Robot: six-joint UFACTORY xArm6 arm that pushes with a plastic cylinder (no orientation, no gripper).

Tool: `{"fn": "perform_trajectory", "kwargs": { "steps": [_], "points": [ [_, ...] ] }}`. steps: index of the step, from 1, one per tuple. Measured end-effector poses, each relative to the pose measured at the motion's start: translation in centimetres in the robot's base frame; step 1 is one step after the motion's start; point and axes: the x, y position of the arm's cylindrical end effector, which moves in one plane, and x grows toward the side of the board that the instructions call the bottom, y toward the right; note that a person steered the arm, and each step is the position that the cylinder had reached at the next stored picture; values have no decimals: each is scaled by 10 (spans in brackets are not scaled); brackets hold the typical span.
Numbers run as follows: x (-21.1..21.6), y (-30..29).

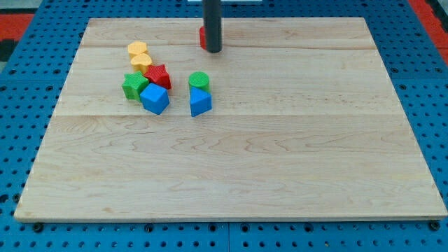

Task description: Move the red circle diagonally towards the top right of the yellow heart

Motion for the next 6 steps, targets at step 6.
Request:
{"fn": "perform_trajectory", "kwargs": {
  "steps": [6],
  "points": [
    [-7, -1]
  ]
}}
